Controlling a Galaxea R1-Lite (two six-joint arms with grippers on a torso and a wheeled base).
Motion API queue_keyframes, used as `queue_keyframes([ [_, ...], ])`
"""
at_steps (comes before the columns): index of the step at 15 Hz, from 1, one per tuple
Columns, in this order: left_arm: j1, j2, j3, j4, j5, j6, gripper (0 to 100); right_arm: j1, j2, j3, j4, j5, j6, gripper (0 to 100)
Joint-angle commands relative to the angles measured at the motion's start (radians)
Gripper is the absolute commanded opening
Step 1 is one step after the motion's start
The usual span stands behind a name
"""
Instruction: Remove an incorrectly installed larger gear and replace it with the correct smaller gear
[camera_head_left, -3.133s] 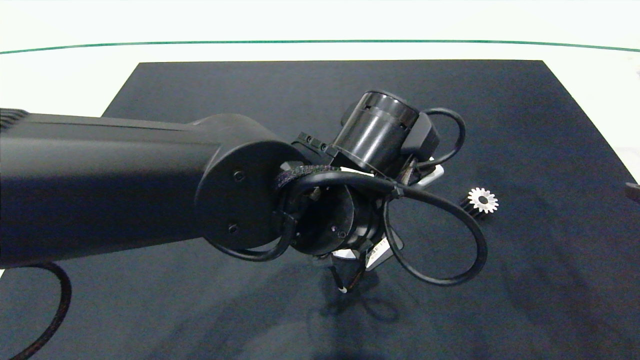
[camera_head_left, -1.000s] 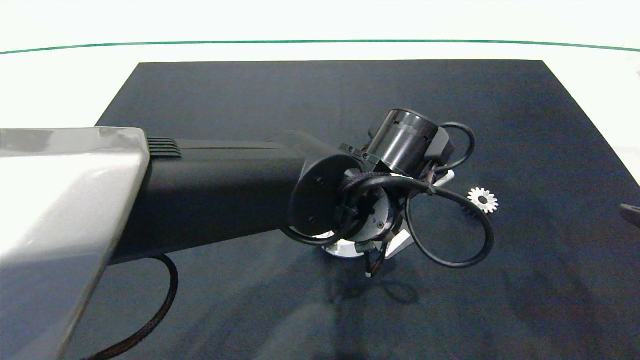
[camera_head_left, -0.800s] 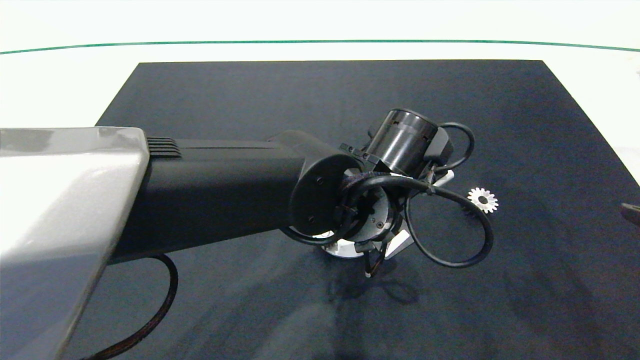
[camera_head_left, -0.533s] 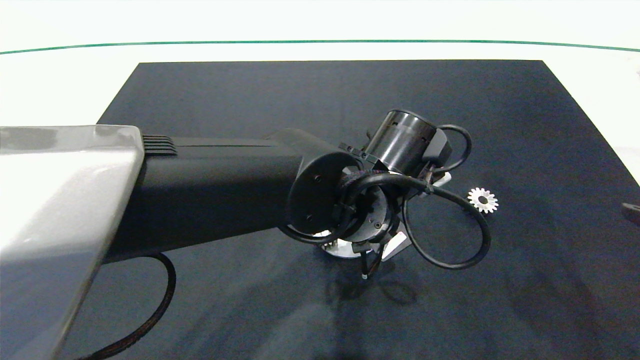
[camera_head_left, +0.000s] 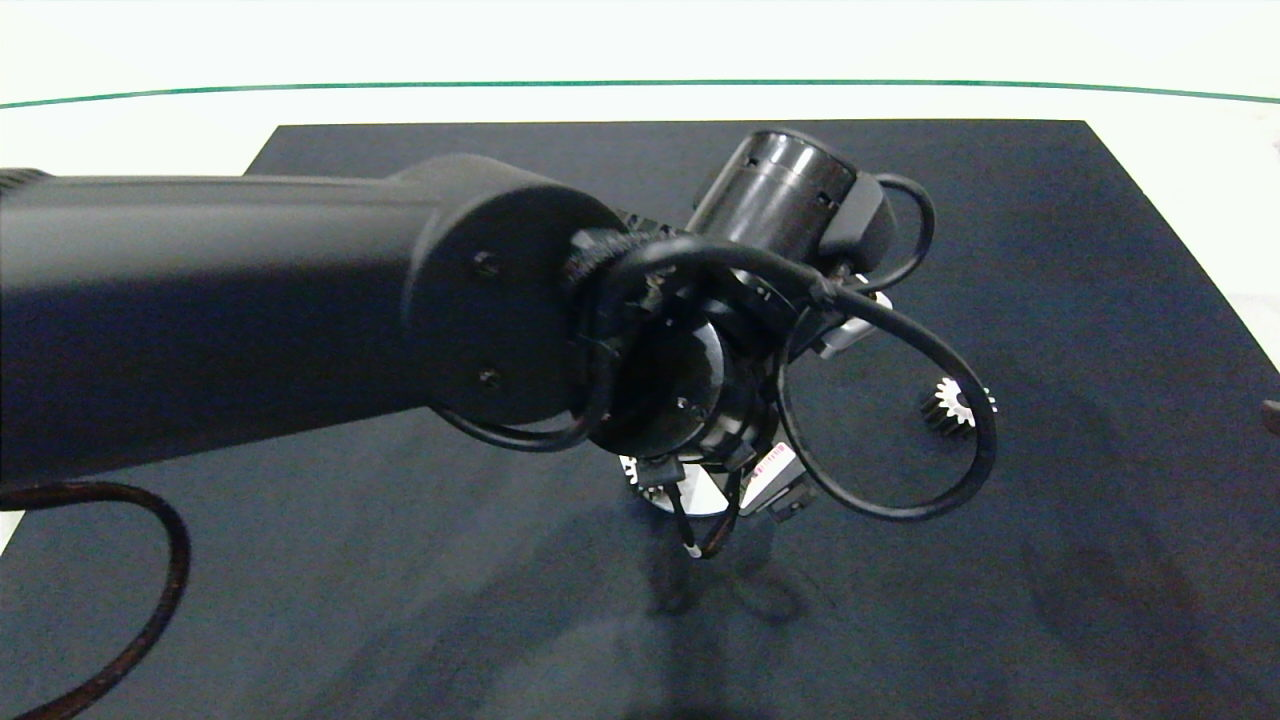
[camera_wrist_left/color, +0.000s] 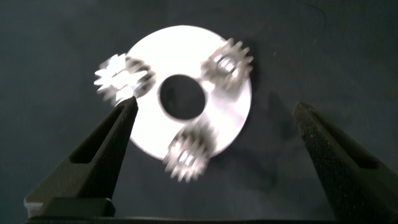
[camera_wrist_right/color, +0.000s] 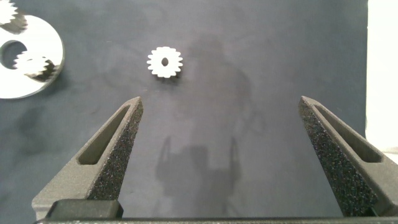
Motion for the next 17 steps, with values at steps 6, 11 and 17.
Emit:
queue_keyframes([
  [6, 0.264, -0.464, 0.151, 0.104, 0.004, -0.035, 100, -0.219, -0.156, 0.090, 0.002, -0.007, -0.001, 100],
  [11, 0.591, -0.820, 0.392, 0.109, 0.003, -0.032, 100, -0.253, -0.372, 0.185, 0.003, -0.007, -0.001, 100],
  [17, 0.900, -1.172, 0.504, 0.110, 0.001, -0.032, 100, -0.247, -0.633, 0.286, 0.002, -0.008, -0.003, 100],
])
